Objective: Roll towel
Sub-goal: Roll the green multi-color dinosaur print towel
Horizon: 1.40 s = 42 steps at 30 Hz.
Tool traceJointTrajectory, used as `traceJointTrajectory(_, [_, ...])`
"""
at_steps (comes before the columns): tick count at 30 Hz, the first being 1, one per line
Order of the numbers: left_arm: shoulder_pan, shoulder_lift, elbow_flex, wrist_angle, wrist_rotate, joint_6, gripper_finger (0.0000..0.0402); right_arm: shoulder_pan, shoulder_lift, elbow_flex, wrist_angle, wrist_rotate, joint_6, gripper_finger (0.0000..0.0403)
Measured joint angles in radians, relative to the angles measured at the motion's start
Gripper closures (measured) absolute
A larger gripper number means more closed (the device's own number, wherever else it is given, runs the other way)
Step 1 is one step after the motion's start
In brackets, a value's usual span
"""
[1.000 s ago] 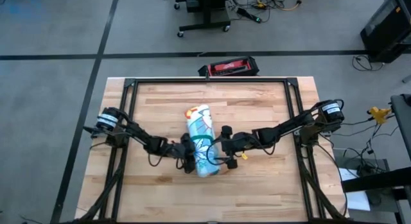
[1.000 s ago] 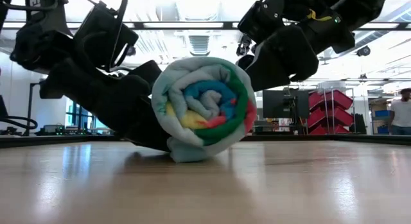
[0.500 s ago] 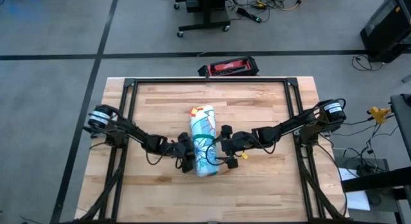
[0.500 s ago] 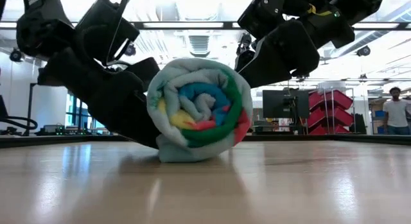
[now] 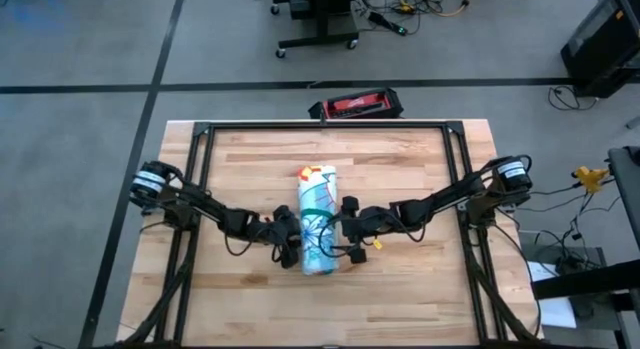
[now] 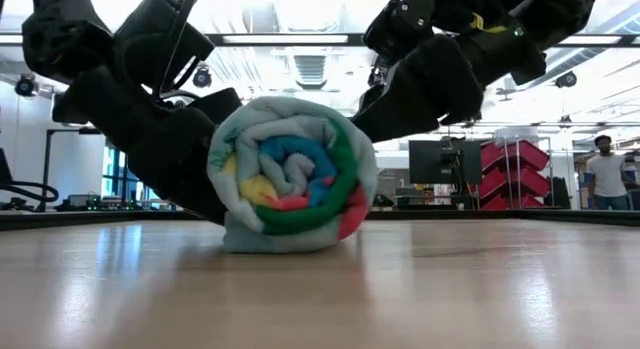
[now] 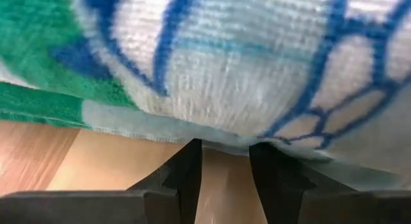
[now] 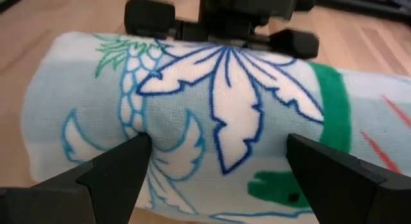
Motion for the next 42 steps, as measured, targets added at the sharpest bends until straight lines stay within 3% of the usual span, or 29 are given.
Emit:
traceJointTrajectory(5, [0.0, 0.032, 0.001, 0.044, -0.018, -0.002, 0.0285, 0.0, 0.013, 0.034, 0.04, 0.0, 0.006, 0.0055])
traceJointTrajectory(15, [-0.003, 0.144, 0.0, 0.268, -0.047, 0.0, 0.0285, 0.0, 0.21, 0.177, 0.04, 0.0, 0.008, 0.0055])
traceJointTrajectory(23, [-0.01, 0.188, 0.015, 0.344, -0.062, -0.015, 0.0285, 0.0, 0.246, 0.255, -0.026, -0.002, 0.006, 0.0055])
traceJointTrajectory(28, [-0.019, 0.111, -0.002, 0.257, -0.027, -0.039, 0.0285, 0.0, 0.248, 0.252, -0.041, 0.0, 0.012, 0.0055])
traceJointTrajectory(35, [-0.022, -0.119, -0.004, -0.059, -0.051, -0.029, 0.0285, 0.0, 0.251, 0.246, -0.045, 0.003, 0.024, 0.0055])
traceJointTrajectory(42, [-0.037, -0.229, -0.016, -0.051, -0.091, 0.102, 0.0285, -0.003, 0.249, 0.243, -0.047, 0.031, 0.028, 0.0055])
